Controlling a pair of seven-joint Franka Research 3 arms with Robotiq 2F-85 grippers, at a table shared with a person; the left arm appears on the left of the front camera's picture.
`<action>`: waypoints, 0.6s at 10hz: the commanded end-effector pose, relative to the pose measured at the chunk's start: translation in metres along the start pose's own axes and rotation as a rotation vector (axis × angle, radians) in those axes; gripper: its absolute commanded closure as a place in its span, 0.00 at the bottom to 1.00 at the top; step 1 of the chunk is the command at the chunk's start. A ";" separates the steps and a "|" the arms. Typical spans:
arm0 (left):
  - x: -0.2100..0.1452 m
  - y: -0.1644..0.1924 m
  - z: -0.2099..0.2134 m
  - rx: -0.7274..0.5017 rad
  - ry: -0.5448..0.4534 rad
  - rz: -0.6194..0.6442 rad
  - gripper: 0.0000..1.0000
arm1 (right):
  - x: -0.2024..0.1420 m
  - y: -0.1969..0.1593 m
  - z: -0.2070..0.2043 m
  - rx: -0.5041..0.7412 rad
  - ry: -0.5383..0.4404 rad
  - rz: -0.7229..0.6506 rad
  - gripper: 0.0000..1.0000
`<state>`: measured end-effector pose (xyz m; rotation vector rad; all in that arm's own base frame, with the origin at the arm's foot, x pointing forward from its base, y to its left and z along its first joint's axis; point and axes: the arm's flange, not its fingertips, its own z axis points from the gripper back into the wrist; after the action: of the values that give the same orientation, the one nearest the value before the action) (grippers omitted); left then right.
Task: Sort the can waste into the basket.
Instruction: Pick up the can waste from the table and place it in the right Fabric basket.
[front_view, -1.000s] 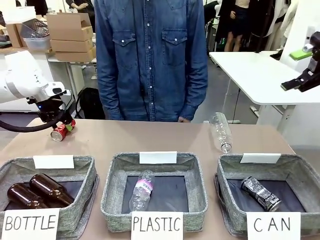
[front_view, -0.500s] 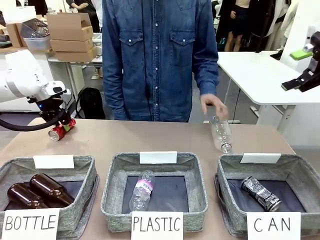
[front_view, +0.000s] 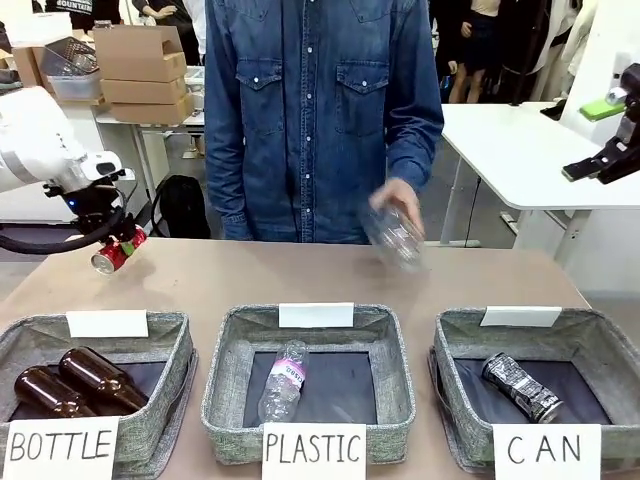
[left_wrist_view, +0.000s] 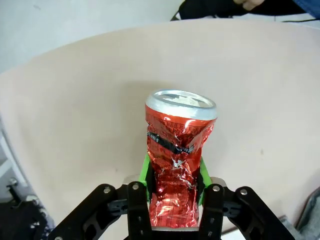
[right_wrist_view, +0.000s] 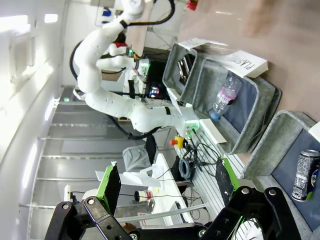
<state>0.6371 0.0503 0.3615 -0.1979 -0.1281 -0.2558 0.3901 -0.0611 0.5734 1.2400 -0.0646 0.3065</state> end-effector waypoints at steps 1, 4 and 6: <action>-0.038 -0.007 0.057 -0.043 0.000 -0.034 1.00 | -0.001 0.000 0.002 0.002 0.009 0.019 0.00; -0.157 -0.045 0.182 -0.176 -0.051 -0.309 1.00 | -0.001 0.000 0.002 0.002 0.009 0.019 0.00; -0.237 -0.076 0.218 -0.210 -0.169 -0.542 1.00 | -0.001 0.000 0.002 0.002 0.009 0.019 0.00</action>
<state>0.4088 0.0808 0.5572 -0.3626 -0.2652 -0.6770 0.3898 -0.0620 0.5738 1.2400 -0.0662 0.3055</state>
